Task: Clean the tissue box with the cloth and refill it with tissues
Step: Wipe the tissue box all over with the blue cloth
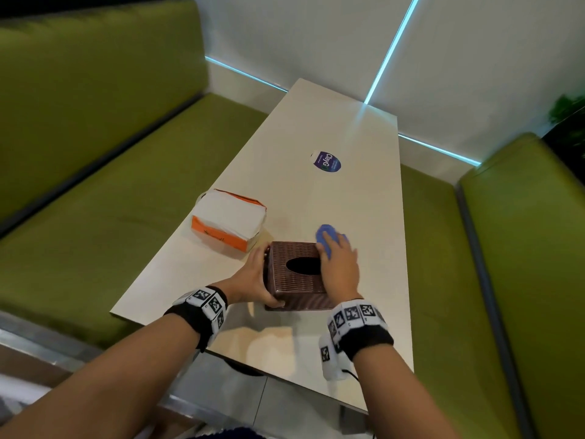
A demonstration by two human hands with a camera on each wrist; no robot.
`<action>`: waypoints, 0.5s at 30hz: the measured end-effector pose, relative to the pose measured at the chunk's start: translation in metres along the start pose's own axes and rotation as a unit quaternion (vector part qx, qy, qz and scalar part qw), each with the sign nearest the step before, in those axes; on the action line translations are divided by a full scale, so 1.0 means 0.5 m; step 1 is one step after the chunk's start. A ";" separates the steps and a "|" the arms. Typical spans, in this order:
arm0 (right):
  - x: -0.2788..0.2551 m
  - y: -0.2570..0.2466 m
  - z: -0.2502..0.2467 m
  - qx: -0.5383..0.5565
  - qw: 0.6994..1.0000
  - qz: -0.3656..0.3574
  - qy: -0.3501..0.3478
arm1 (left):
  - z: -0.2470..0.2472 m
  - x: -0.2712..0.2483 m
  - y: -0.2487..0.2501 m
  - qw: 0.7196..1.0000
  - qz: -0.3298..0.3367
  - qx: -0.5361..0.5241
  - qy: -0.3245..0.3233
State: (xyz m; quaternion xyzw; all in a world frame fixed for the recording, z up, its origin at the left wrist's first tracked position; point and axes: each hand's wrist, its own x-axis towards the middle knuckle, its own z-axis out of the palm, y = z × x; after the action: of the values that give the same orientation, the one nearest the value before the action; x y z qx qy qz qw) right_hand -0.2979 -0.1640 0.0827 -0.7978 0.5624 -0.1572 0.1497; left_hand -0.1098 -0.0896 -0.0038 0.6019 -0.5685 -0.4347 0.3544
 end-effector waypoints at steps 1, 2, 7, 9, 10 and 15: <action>0.001 0.003 0.000 -0.007 1.000 0.014 0.006 | 0.001 0.002 -0.007 1.000 0.003 0.000 0.001; -0.007 -0.002 0.008 -0.022 1.000 -0.001 0.005 | 0.001 0.001 -0.007 1.000 -0.001 0.001 0.002; -0.089 -0.077 0.055 -0.054 0.962 -0.262 -0.044 | 0.000 0.003 0.000 1.000 0.007 0.008 -0.001; -0.062 -0.077 0.050 -0.057 0.961 -0.265 -0.063 | -0.001 0.002 -0.001 1.000 0.009 0.007 0.001; -0.041 -0.071 0.047 -0.047 0.970 -0.230 -0.066 | -0.002 0.001 0.001 1.000 0.006 0.007 0.007; -0.020 -0.075 0.045 -0.041 0.993 -0.098 -0.044 | -0.001 0.003 -0.005 1.000 0.020 -0.007 0.010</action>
State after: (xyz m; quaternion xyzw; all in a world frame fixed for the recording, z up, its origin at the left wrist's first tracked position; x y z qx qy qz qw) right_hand -0.2598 -0.1409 0.0773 -0.8605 0.4807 -0.1128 0.1254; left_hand -0.1086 -0.0909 -0.0060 0.5923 -0.5736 -0.4253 0.3732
